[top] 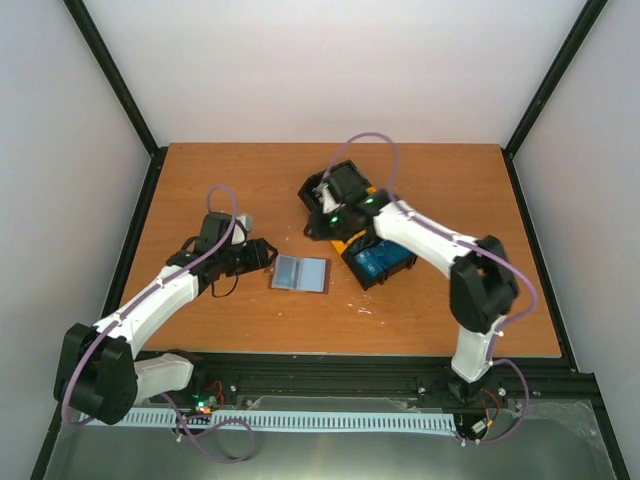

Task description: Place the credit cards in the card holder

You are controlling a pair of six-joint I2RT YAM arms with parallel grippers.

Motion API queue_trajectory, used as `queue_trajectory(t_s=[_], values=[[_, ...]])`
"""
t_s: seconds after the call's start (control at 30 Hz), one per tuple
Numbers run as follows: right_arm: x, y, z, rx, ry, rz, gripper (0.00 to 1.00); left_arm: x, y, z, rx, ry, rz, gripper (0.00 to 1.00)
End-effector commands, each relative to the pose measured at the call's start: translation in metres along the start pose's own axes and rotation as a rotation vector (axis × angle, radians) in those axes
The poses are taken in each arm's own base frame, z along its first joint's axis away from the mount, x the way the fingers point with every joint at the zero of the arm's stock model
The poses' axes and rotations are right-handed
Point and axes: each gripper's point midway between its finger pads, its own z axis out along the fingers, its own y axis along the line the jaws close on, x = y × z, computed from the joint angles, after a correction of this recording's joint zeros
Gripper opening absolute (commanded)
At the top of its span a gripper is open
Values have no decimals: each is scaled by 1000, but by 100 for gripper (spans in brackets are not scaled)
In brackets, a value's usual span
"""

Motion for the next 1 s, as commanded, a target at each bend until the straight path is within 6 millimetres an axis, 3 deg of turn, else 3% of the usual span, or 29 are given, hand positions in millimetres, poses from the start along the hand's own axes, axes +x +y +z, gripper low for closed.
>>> queue_trajectory(t_s=[0.0,0.13,0.27,0.37,0.53,0.77,0.97], values=[[2,-62,-63,147,5,-4,40,-18,-21,-1,70,-23,98,61],[28,-118,-92,252,59,42,40,-24,-22,8,70,-20,134,63],[50,-149,-91,281,140,61,38,-33,-15,24,23,-7,187,63],[59,-153,-75,254,197,47,33,-35,-5,41,-17,13,217,61],[54,-164,-55,265,217,52,32,-37,5,55,-54,28,234,60],[49,-186,-39,352,234,48,33,-46,0,70,-28,33,266,60],[46,-190,-29,348,246,46,30,-50,-5,76,-7,28,282,59]])
